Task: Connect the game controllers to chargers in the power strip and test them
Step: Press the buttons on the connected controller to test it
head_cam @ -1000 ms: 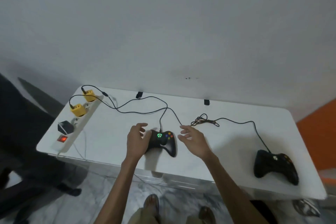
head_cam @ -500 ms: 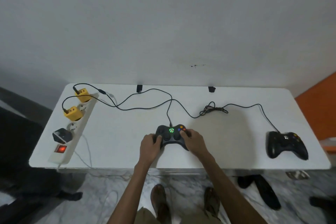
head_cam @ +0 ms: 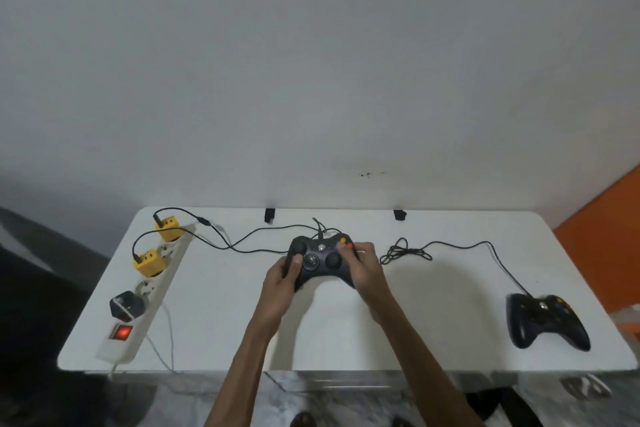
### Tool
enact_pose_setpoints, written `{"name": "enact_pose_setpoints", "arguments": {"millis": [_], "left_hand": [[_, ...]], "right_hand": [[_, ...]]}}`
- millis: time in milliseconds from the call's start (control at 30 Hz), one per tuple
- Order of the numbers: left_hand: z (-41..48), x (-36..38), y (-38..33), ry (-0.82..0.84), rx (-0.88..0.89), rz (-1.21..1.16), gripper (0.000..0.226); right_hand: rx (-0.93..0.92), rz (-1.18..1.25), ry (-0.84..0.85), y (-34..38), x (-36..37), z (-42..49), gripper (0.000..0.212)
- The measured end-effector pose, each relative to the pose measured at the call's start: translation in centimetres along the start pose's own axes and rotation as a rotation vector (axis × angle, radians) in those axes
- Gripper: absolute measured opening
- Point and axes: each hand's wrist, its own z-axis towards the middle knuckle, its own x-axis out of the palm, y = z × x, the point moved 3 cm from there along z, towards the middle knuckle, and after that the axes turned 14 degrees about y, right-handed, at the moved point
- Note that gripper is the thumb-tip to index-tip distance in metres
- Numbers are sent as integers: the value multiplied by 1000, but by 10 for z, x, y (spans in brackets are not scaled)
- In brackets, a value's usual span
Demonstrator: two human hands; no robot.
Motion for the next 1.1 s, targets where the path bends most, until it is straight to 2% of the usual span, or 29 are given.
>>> {"name": "enact_pose_setpoints", "arguments": {"millis": [67,233,400,800,900,1100], "left_hand": [[-1,-4,-24,14,51,15,31],[-6,-6,-64,-12,175,-8,30],[-13,-8,-85,-18,252,-38,27],[-23,-22,-89,-33,283,-14,28],[-28,-26,-87,-39,298,-40,28],[-31,-33,-88,-27,265,-75,27]], "right_hand": [[-11,15,14,21,0,1,35],[-75,-143,72,68,0,-4,40],[-133,-115,76,96,8,-12,36],[-129,-100,-79,99,34,-11,38],[-147,-107,-80,98,41,-12,41],[-155,-73,-36,95,45,-14,30]]}}
